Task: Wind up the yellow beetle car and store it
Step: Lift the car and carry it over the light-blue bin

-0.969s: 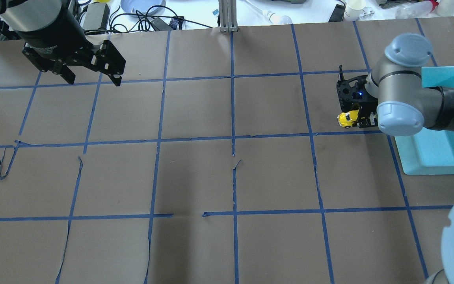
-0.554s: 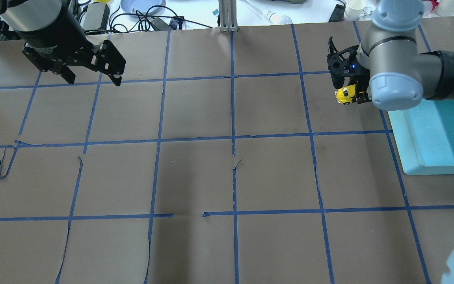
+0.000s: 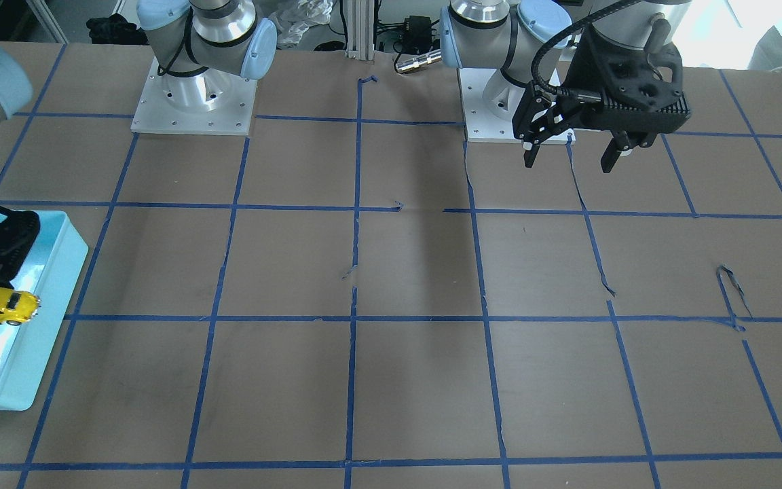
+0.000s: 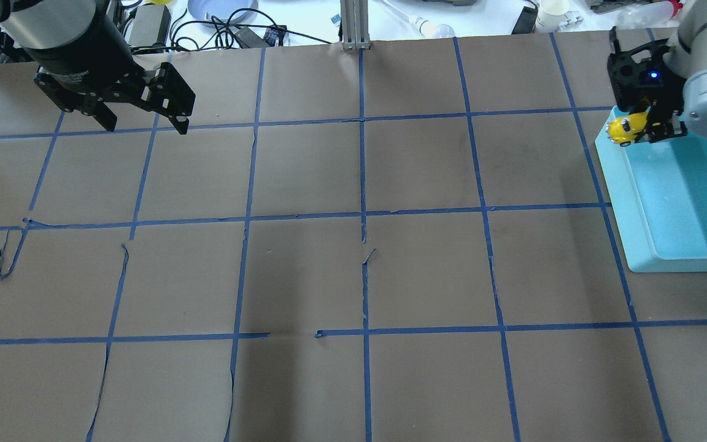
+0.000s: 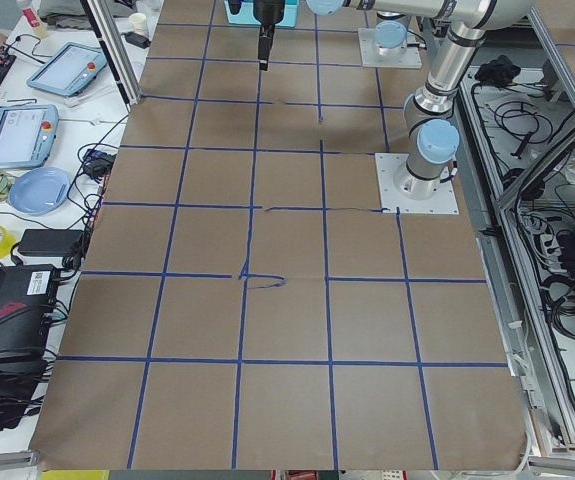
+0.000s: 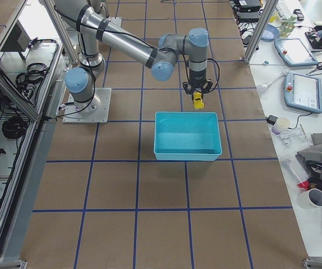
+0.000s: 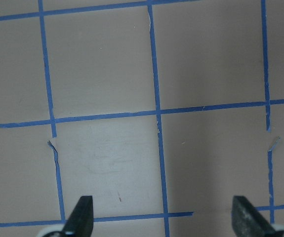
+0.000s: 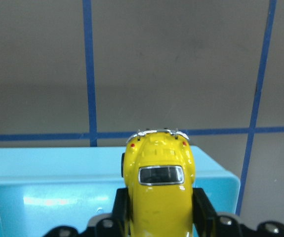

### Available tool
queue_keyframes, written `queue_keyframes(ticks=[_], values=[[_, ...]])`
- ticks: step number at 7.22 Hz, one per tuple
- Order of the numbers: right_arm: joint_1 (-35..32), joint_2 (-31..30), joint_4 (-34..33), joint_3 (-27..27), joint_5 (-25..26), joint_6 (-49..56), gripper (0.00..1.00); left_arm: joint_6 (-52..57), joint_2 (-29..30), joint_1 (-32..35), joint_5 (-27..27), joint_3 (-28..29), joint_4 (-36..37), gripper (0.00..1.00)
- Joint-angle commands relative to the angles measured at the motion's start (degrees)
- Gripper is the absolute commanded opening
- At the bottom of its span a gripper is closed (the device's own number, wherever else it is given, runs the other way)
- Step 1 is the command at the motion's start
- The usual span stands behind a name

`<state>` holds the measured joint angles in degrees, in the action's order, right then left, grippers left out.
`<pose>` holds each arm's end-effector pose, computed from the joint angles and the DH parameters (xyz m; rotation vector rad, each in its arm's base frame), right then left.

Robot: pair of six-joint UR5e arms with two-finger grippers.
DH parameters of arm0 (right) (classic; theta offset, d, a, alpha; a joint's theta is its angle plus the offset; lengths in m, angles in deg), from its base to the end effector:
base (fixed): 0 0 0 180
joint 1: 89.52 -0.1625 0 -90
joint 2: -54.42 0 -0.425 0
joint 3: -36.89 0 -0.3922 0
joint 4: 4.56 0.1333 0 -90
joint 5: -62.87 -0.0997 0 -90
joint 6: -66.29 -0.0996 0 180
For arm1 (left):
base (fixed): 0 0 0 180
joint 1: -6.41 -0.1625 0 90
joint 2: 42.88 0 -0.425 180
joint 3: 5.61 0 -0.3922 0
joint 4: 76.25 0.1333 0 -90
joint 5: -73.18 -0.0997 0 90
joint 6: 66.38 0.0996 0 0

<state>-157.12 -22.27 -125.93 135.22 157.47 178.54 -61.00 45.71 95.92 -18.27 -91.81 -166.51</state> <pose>-0.1042 -0.5816 0.3504 2.0790 -2.0987 -0.0125 -0.1266 -0.4891 0.5324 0.1309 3.1064 -0.1322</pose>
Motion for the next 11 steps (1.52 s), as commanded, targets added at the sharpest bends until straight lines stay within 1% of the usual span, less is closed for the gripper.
queue_keyframes(ticks=[1,2,3,5,7,9,11], values=[[9.81,1.36,1.22,0.1,-5.03,8.9,0.0,2.0,0.0,-0.21,0.04,0.07,0.0,1.0],[12.2,2.84,1.23,0.19,-5.65,15.21,0.0,2.0,-0.09,0.05,0.04,-0.02,0.0,1.0],[14.14,4.69,1.23,0.19,-5.83,17.71,0.0,2.0,0.0,-0.21,0.22,0.07,0.0,1.0],[14.42,5.06,1.05,1.06,-5.74,17.83,0.0,2.0,0.0,-0.12,0.04,0.07,0.0,1.0],[14.51,6.19,0.09,4.04,-5.83,17.56,0.0,2.0,0.0,-0.12,0.13,0.16,0.0,1.0],[14.51,6.46,-1.15,5.72,-5.31,17.13,0.02,2.0,0.0,-0.21,0.13,0.24,0.0,1.0],[14.51,8.22,-6.57,8.0,-4.86,16.68,0.03,2.0,0.0,-0.12,0.13,0.16,0.0,1.0]])
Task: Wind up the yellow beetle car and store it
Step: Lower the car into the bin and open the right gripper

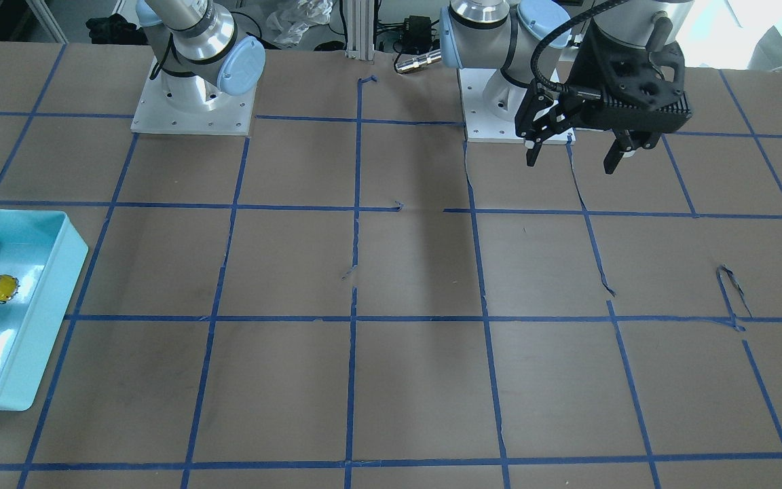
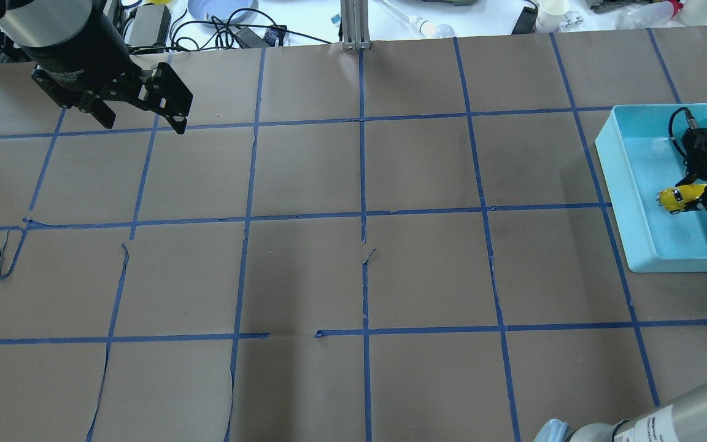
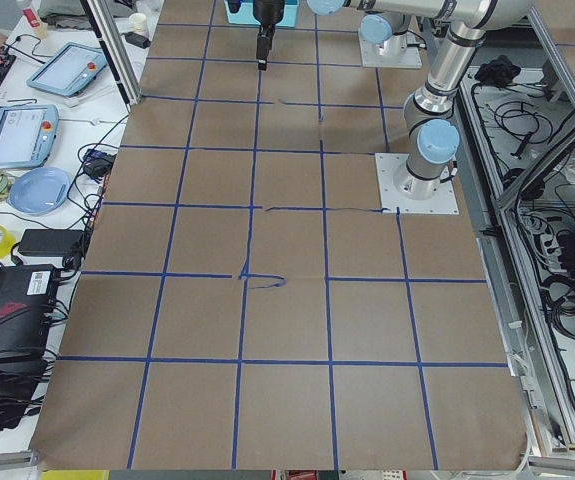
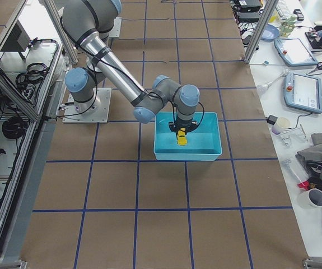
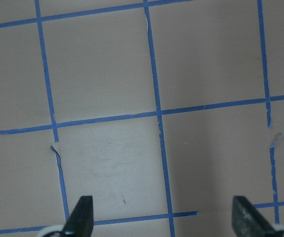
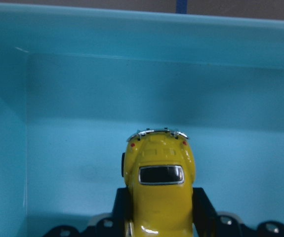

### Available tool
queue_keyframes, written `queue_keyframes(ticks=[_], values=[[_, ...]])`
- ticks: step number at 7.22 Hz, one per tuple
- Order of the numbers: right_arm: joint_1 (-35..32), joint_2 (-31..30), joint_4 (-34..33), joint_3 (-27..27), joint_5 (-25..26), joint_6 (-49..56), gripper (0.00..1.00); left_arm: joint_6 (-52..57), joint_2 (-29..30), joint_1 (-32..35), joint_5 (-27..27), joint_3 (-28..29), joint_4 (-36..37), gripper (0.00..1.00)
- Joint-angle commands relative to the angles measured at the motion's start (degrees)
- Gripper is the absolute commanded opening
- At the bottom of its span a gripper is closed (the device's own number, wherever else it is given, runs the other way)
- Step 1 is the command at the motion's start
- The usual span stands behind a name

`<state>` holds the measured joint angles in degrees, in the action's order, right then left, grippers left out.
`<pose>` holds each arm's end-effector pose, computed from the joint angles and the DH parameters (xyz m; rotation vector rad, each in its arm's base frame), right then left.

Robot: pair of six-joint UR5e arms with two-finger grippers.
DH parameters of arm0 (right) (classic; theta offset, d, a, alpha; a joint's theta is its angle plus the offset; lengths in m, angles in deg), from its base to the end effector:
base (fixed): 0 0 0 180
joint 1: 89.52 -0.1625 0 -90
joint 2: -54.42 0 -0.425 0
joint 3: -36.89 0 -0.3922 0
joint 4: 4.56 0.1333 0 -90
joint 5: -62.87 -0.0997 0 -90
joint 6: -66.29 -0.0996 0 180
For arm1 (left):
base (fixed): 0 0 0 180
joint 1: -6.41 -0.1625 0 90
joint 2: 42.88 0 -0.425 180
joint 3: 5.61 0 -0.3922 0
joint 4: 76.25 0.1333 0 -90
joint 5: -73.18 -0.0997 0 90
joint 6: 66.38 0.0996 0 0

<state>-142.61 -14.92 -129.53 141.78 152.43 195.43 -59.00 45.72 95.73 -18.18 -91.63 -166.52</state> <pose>-0.2338 -0.5345 0.2315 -2.2563 2.1702 -0.0100 -0.1251 -0.4898 0.5339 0.1800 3.1035 -0.1358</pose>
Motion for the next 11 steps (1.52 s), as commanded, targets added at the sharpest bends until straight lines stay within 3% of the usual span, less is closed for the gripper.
queue_keyframes(ticks=[1,3,4,5,6,11], values=[[0.0,1.05,-3.17,2.06,0.0,-0.29,0.04,0.0,0.0,0.07,-0.05,-0.02,0.0,1.0],[0.0,1.67,-3.87,2.07,0.0,-0.29,0.13,0.0,0.0,-0.02,-0.14,-0.11,0.0,1.0],[0.0,1.75,-3.88,2.07,-0.09,-0.46,0.37,0.0,0.0,-0.02,-0.05,-0.11,0.0,1.0],[0.0,1.75,-3.79,2.15,-0.18,-1.07,0.51,0.0,0.0,0.07,-0.05,-0.11,0.0,1.0],[0.0,1.75,-3.7,2.15,-0.18,-1.86,1.0,0.0,0.0,0.07,-0.05,-0.11,0.0,1.0],[0.0,1.23,-3.7,2.07,-0.35,-2.05,1.0,0.0,0.0,0.07,-0.14,-0.2,0.0,1.0]])
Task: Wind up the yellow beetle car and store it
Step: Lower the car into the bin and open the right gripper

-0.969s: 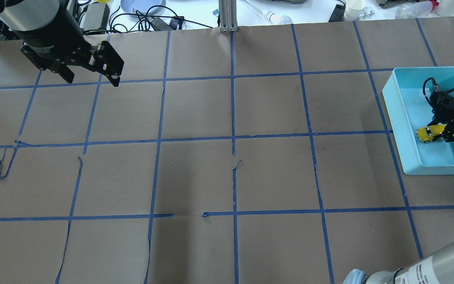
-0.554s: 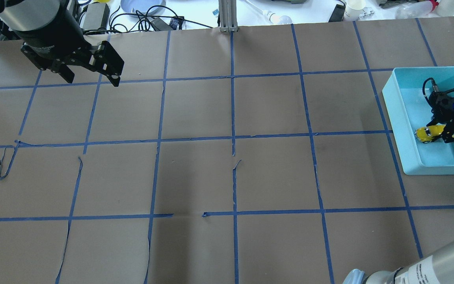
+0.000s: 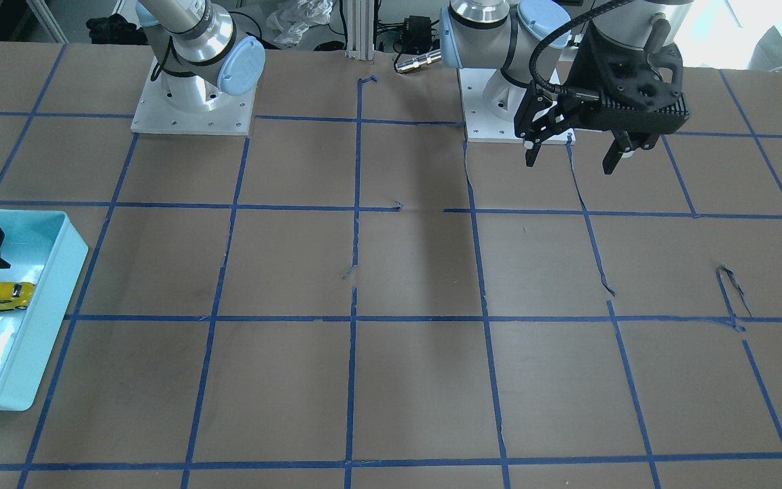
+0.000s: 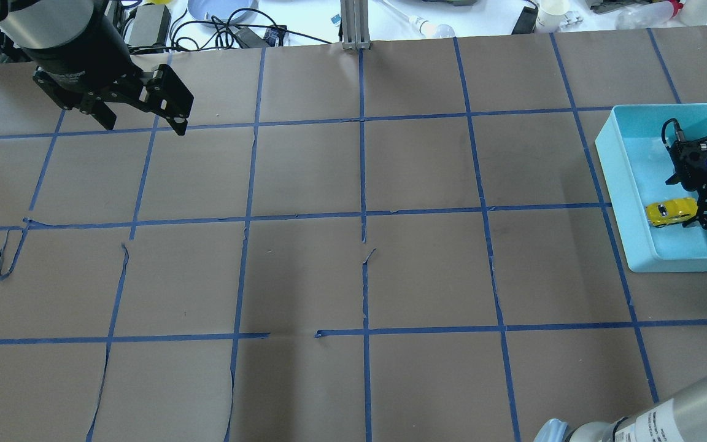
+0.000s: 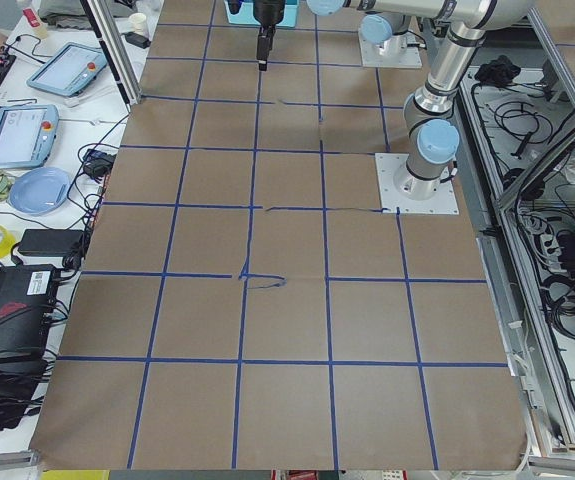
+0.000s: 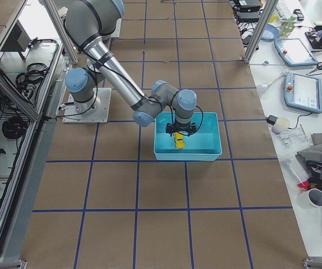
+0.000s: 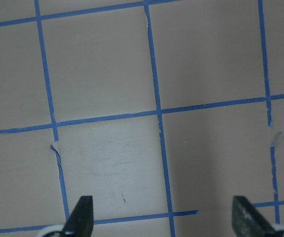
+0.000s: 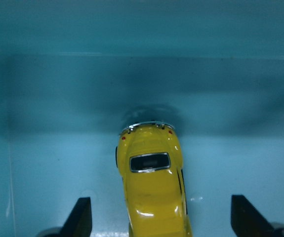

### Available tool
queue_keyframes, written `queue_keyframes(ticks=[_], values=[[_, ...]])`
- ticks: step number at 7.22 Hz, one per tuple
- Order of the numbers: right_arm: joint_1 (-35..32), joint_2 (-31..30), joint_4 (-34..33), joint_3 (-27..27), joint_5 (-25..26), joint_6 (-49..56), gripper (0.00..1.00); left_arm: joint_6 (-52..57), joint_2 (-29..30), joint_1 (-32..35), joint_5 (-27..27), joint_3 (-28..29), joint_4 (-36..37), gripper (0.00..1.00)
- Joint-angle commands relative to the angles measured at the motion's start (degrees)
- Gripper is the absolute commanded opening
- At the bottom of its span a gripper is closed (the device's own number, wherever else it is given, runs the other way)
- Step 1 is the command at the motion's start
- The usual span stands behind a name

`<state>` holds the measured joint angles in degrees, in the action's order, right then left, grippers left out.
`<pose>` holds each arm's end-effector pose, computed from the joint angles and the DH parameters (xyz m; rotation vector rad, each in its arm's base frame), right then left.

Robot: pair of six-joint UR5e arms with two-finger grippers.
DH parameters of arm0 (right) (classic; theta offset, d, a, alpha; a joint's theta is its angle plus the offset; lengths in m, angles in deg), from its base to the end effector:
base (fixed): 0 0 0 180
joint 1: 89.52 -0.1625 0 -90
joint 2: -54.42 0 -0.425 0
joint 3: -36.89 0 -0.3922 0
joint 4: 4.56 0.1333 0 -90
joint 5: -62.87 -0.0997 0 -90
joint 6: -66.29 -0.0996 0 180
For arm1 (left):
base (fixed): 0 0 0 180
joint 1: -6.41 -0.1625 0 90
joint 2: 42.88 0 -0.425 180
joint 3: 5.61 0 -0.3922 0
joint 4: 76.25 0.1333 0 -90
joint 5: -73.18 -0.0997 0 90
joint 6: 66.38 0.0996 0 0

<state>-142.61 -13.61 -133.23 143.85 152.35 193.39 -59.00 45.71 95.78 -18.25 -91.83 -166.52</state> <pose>-0.2310 -0.5310 0.2101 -2.2210 2.2137 -0.0131 -0.1254 -0.4894 0.5322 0.1813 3.1027 -0.1305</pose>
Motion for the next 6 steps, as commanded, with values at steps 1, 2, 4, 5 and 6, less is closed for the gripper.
queue_keyframes(ticks=[1,2,4,5,6], values=[[-0.09,-0.34,0.0,-0.09,-0.27,-0.1,1.0,0.0,0.0,0.02,-0.07,-0.01,0.01,1.0],[-0.7,-1.74,0.44,-0.87,0.26,-1.14,1.0,0.0,0.0,0.02,-0.07,0.08,0.01,1.0],[-1.57,-9.71,1.32,-0.79,-0.27,-5.87,1.0,0.0,0.0,0.02,-0.07,0.08,0.01,1.0],[-2.19,-13.58,3.32,-0.97,-0.35,-6.25,1.0,0.0,0.0,0.02,-0.07,-0.01,0.01,1.0],[-2.89,-17.53,5.52,-1.06,-0.27,-7.99,1.0,0.0,0.0,0.02,-0.07,0.08,0.01,1.0]])
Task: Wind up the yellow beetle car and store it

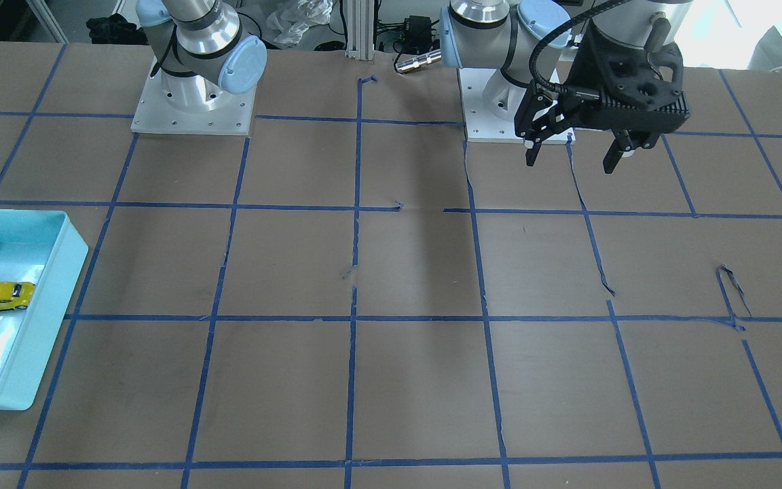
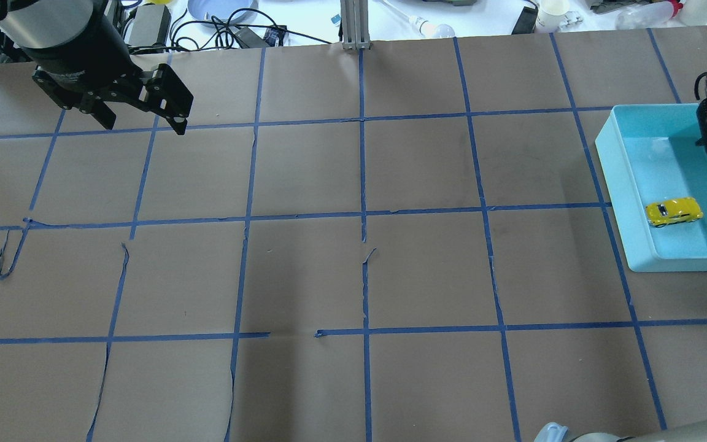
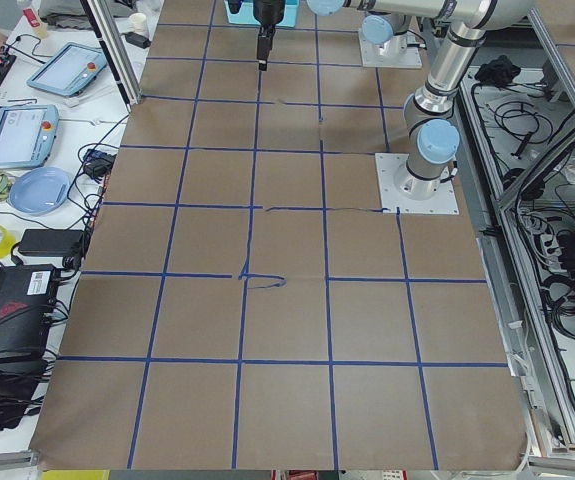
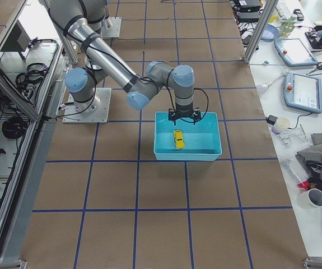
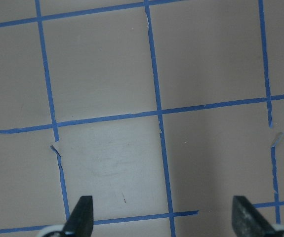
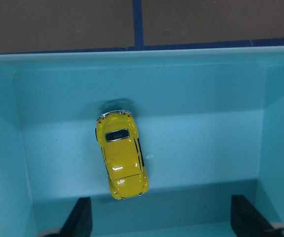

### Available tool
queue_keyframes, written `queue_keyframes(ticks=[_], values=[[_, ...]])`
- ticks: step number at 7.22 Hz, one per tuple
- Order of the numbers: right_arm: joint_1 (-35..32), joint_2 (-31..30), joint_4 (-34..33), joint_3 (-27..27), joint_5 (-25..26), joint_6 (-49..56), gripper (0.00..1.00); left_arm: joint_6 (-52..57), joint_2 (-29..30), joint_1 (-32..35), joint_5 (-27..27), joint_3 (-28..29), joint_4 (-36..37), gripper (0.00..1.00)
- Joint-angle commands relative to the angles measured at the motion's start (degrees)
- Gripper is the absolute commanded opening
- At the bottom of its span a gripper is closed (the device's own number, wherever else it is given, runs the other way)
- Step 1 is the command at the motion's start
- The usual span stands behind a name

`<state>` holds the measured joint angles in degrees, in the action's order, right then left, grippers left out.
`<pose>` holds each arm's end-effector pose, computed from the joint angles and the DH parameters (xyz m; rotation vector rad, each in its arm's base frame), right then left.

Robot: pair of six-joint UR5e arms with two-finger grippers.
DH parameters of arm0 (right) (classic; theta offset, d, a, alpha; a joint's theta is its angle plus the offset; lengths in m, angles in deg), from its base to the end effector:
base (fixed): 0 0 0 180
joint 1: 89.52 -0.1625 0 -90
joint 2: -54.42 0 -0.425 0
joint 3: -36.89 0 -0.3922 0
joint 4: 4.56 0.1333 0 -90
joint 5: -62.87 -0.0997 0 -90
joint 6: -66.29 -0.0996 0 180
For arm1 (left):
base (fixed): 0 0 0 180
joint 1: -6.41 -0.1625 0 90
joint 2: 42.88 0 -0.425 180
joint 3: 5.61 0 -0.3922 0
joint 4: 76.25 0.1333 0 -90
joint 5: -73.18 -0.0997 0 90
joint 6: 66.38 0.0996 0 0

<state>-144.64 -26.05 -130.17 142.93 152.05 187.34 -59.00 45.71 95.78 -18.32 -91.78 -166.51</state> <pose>-0.1981 -0.5198 0.3317 2.0317 -2.1695 0.0752 -0.1253 -0.4895 0.5327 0.1811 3.1013 -0.1319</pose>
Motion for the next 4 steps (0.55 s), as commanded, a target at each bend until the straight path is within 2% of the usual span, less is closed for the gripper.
queue_keyframes(ticks=[1,2,3,4], values=[[-1.14,-8.79,6.22,-1.1,0.38,-3.17,1.0,0.0,0.0,0.01,0.0,0.03,0.0,1.0],[-1.14,-11.17,14.61,-4.59,0.47,-5.97,1.0,0.0,0.0,-0.07,0.0,0.03,0.0,1.0],[-1.23,-11.46,24.09,-11.15,0.47,-8.87,1.0,0.0,0.0,0.01,0.0,0.03,-0.09,1.0],[-2.53,-11.03,30.02,-15.48,0.64,-13.59,1.0,0.0,0.0,-0.07,0.0,0.03,0.0,1.0]])
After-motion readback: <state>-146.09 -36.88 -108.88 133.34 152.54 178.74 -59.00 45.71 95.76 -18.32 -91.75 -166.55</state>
